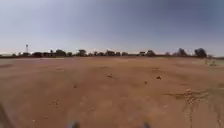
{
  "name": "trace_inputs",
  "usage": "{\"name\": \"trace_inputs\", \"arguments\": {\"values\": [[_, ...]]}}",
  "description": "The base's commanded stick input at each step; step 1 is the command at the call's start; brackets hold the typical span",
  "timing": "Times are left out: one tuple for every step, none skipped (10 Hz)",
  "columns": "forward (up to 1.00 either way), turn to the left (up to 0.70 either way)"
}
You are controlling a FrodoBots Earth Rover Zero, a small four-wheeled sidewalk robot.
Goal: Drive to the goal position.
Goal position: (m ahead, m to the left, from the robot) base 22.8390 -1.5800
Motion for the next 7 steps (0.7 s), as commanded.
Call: {"name": "trace_inputs", "arguments": {"values": [[0.7,0.0],[0.7,0.0],[0.7,0.0],[0.7,0.0],[0.7,0.0],[0.7,0.0],[0.7,0.0]]}}
